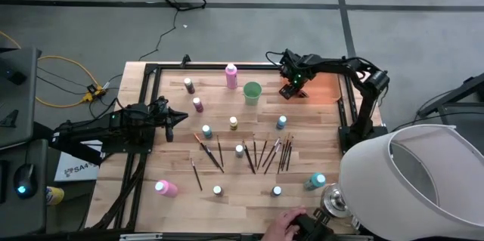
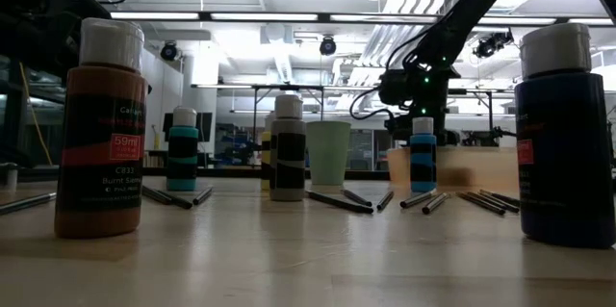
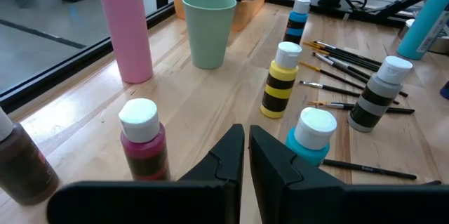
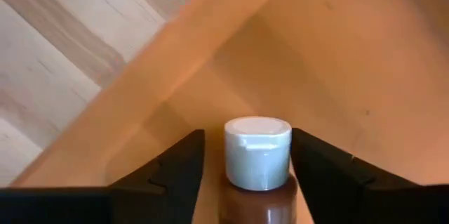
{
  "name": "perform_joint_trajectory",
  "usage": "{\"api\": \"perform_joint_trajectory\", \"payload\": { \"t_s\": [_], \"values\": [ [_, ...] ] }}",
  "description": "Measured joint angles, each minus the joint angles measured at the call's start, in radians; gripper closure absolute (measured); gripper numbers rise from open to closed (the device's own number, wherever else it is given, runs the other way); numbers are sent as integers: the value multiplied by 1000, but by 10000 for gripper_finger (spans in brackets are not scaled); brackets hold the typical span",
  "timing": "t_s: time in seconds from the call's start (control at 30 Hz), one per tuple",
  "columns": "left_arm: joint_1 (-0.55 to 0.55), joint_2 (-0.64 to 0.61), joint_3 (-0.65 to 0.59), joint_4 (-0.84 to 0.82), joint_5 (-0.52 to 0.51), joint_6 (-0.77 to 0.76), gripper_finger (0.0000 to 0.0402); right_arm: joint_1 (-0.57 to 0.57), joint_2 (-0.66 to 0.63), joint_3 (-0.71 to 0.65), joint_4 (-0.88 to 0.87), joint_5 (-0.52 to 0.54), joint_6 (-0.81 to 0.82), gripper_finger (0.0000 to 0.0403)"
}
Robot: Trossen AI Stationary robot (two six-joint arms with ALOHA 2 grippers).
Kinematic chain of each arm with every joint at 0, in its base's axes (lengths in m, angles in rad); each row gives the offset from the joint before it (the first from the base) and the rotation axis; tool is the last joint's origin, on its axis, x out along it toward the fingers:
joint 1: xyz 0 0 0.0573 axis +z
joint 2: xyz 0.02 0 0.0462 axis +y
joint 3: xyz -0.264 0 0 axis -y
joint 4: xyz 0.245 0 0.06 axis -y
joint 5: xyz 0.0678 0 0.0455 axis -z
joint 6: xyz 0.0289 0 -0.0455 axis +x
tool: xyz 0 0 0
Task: Pick & Place Paint Supplies
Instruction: Put the middle small brown paint bottle into the orange bin
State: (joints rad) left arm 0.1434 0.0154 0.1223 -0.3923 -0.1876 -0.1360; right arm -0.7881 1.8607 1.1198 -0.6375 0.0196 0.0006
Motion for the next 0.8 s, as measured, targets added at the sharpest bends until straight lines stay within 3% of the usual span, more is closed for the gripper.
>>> {"api": "perform_joint_trajectory", "payload": {
  "t_s": [0.23,0.4,0.57,0.8],
  "values": [
    [0,0,0,0,0,0,380,-1,0,0,32,12,43,288],
    [0,0,0,0,0,0,380,-6,-44,-1,70,32,115,289],
    [0,0,0,0,0,0,380,-11,-116,-6,86,170,240,287],
    [0,0,0,0,0,0,380,-30,-291,-214,397,250,526,289]
  ]
}}
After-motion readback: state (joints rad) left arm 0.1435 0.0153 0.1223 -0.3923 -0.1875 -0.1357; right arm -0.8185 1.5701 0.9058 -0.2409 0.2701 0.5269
